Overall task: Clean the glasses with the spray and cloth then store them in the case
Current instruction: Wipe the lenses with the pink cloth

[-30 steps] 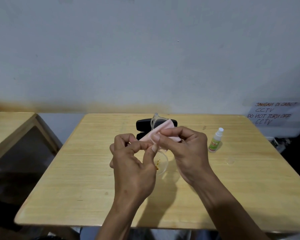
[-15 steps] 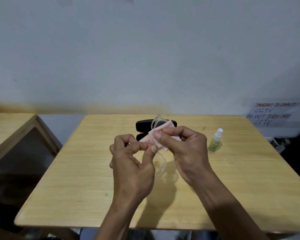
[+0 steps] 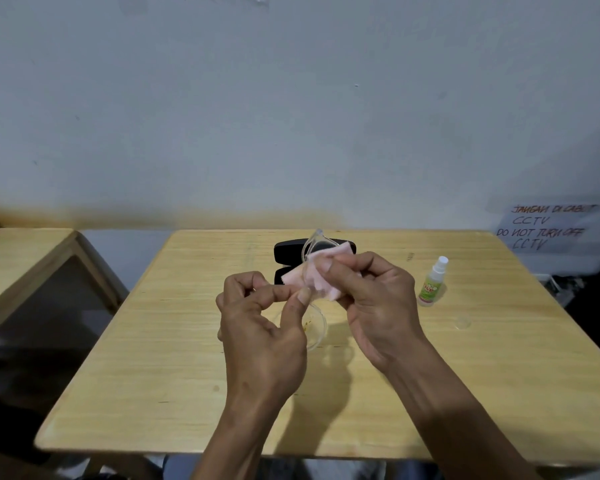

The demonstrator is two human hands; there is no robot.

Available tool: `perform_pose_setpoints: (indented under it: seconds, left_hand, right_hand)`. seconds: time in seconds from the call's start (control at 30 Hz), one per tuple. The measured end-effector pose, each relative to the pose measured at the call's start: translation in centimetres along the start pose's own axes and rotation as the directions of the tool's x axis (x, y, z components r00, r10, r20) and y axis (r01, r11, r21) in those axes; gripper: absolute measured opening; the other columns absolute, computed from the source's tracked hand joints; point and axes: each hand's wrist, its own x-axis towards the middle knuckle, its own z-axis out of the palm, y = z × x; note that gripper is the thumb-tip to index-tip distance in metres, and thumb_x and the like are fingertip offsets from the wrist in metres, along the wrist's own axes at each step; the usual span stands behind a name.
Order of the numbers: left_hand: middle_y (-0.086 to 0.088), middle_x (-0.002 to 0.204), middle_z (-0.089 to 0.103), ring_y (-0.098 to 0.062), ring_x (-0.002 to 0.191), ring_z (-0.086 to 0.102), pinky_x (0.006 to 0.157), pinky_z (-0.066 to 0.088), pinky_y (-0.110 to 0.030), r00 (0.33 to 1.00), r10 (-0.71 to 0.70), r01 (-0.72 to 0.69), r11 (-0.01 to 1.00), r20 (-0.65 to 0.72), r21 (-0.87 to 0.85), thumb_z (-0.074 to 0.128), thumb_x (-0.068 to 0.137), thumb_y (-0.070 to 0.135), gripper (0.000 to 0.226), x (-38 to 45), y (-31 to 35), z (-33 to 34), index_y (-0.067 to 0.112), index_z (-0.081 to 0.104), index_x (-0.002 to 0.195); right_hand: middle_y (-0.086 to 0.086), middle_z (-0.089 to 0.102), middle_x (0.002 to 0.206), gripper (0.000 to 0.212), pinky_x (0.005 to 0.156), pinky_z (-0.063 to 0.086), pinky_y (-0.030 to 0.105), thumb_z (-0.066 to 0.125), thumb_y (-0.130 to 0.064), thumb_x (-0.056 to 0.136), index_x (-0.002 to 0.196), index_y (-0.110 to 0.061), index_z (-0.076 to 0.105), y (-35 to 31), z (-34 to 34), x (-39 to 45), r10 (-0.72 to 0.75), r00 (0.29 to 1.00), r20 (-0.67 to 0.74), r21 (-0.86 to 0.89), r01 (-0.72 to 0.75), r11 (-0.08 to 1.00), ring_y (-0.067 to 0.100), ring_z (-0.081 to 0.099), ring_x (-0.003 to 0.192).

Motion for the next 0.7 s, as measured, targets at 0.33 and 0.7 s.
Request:
perform_pose_setpoints:
  seconds: [0.33,0.7]
  left_hand:
    - [0.008,0.091,0.047,0.007,0.095,0.042,0.09,0.039,-0.038,0.993,0.104,-0.108,0.989,0.051,0.101,0.079,0.079,0.022,0.027,0.1,0.2,-0.2,0.04,0.063,0.068]
    - [0.005,0.092,0.042,0.016,0.065,0.054,0.055,0.042,-0.008,0.991,-0.129,0.13,0.975,0.018,-0.182,0.079,0.078,0.015,0.009,0.7,0.1,0.4,0.016,0.073,0.072]
  right_hand:
    - [0.01,0.076,0.072,0.016,0.061,0.057,0.028,0.078,0.006,0.074,0.067,-0.005,0.069,-1.0,1.1,0.7,0.005,1.0,0.012,0.052,-0.005,0.999,0.02,0.072,0.068]
    - [0.019,0.067,0.063,0.013,0.08,0.06,0.042,0.086,-0.013,0.068,0.072,-0.009,0.074,0.4,-0.3,-0.3,-0.097,0.995,-0.025,-0.116,0.094,0.989,0.027,0.07,0.069]
